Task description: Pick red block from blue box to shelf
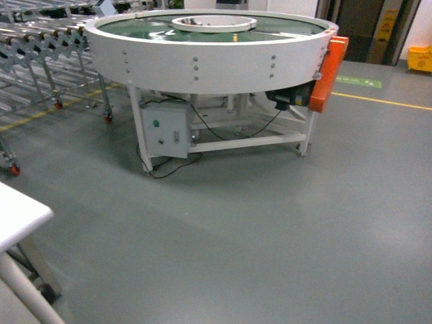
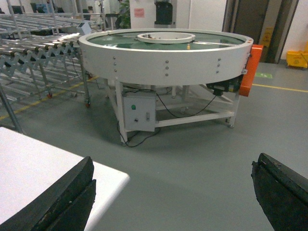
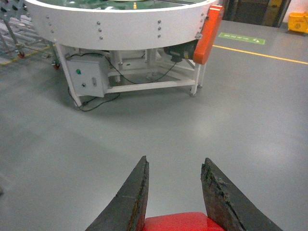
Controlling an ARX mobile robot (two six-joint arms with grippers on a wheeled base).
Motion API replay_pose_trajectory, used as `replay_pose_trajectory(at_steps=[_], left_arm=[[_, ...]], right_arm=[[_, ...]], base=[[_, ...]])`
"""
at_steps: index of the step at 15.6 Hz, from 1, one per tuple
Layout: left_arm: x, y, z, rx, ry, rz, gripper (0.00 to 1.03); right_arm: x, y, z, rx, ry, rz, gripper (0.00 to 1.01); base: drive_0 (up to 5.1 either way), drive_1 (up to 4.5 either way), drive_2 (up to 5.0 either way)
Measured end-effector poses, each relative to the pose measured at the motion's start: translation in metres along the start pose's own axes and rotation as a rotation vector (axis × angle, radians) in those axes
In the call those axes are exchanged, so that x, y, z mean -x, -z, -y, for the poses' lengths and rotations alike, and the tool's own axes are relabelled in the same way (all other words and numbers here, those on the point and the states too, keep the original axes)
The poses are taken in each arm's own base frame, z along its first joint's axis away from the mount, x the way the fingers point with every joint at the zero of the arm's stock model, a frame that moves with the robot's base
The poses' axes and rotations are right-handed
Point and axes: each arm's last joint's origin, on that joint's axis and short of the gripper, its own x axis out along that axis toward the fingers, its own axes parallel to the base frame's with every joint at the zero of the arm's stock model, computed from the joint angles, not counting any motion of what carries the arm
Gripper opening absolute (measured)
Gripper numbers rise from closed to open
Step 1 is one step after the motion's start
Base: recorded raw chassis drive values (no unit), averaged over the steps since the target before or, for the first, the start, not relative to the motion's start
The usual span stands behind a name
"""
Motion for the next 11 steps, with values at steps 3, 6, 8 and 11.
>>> replay_pose_trajectory(at_steps=[3, 6, 8, 11], left_arm=[[0.0, -0.0001, 0.0, 0.0, 0.0, 0.001, 0.98], [0.0, 0.0004, 0.0, 0.0, 0.002, -0.003, 0.98], [0.0, 0.0002, 0.0, 0.0, 0.001, -0.001, 0.98], [0.0, 0.0004, 0.0, 0.0, -0.001, -0.003, 0.98]], right_arm=[[0.0, 0.0, 0.0, 0.0, 0.0, 0.0, 0.27], [0.0, 0.0, 0.0, 0.0, 0.0, 0.0, 0.27], [0.0002, -0.0003, 0.0, 0.0, 0.0, 0.003, 0.27], [0.0001, -0.0004, 0.0, 0.0, 0.0, 0.004, 0.27]], base=[[3.2, -3.62, -3.6], [3.2, -3.62, -3.6], [3.2, -3.62, -3.6], [3.0, -3.03, -4.2]])
